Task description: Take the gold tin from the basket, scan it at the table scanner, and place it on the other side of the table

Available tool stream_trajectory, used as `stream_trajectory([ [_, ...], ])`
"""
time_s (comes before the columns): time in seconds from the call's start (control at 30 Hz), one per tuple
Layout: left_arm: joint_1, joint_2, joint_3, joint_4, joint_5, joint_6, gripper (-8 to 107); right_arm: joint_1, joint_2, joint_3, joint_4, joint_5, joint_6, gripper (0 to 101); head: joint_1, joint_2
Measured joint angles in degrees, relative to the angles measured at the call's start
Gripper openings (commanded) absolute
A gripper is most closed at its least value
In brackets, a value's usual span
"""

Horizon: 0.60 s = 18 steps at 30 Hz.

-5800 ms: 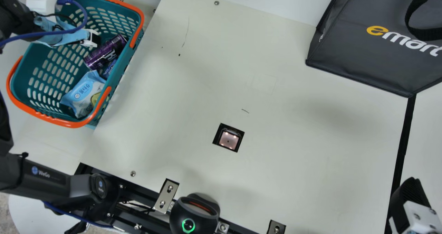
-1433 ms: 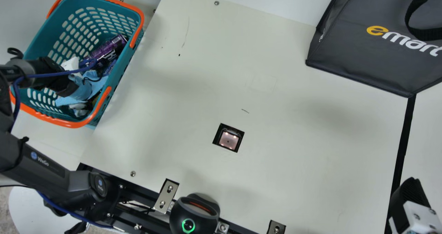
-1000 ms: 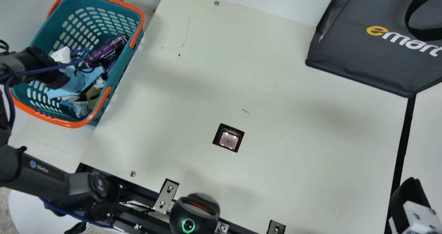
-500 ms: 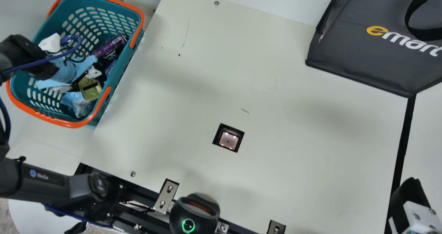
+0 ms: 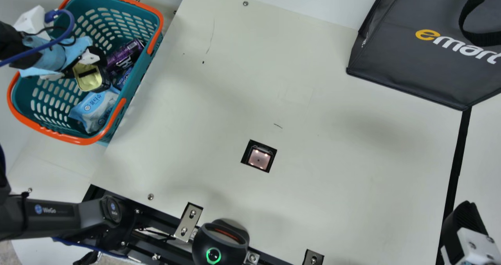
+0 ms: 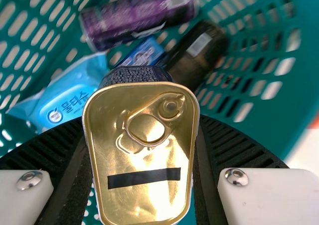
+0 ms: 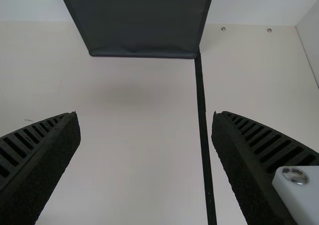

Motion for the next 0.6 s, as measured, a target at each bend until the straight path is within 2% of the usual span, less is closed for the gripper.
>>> stream_trajectory([
  [0.3, -3.2, -4.0, -5.7, -1.1, 4.4, 0.8, -8, 0.0, 0.0, 0.0, 0.0, 0.0, 0.0, 95, 0.0, 0.0],
  [0.6, -9.8, -7.8, -7.2, -0.9, 6.3, 0.2, -8, 0.0, 0.0, 0.0, 0.0, 0.0, 0.0, 95, 0.1, 0.0],
])
